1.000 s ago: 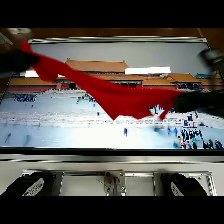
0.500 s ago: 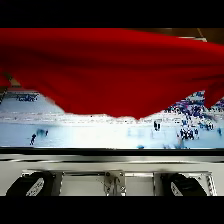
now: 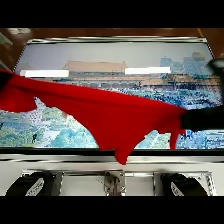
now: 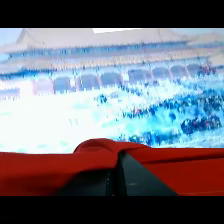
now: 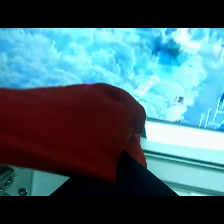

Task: Fold the shirts.

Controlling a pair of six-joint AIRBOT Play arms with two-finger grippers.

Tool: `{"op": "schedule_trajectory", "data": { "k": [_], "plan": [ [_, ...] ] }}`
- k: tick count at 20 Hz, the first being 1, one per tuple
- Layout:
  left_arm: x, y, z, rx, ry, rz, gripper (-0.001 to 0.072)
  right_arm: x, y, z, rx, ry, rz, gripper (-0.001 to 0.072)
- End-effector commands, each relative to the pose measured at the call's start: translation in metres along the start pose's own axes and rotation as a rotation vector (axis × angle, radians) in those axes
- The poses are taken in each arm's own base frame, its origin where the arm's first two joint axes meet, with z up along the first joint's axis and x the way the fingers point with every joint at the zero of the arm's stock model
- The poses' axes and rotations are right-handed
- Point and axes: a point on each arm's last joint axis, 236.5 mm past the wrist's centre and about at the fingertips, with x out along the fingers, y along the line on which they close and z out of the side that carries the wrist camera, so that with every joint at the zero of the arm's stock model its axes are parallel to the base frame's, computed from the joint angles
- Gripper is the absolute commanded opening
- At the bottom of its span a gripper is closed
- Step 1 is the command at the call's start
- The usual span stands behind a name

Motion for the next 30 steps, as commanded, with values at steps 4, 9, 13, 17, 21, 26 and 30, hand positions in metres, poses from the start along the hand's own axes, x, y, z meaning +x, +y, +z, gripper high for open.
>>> {"op": "schedule_trajectory", "data": {
  "k": [4, 9, 13, 17, 21, 26, 30],
  "plan": [
    [0.116, 0.029, -0.057, -0.120, 0.195, -0.025, 0.0044, 0.169, -0.009, 0.019, 0.048, 0.141, 0.019, 0.0066],
    [0.194, 0.012, -0.092, -0.302, 0.349, -0.178, 0.0044, 0.248, -0.019, 0.079, 0.162, -0.003, 0.006, 0.0067],
    [0.228, 0.002, -0.123, -0.328, 0.458, -0.211, 0.0044, 0.289, -0.020, 0.076, 0.273, 0.043, 0.009, 0.0073],
    [0.234, 0.003, -0.129, -0.334, 0.479, -0.212, 0.0044, 0.278, -0.035, 0.083, 0.210, 0.042, -0.012, 0.0590],
    [0.230, 0.000, -0.133, -0.333, 0.499, -0.220, 0.0044, 0.220, -0.098, 0.046, 0.157, 0.198, -0.063, 0.0590],
    [0.227, -0.002, -0.136, -0.333, 0.518, -0.228, 0.0044, 0.237, -0.072, -0.026, 0.530, 0.345, 0.301, 0.0681],
    [0.227, -0.002, -0.136, -0.333, 0.518, -0.227, 0.0044, 0.269, -0.028, -0.025, 0.647, 0.265, 0.446, 0.0681]
  ]
}}
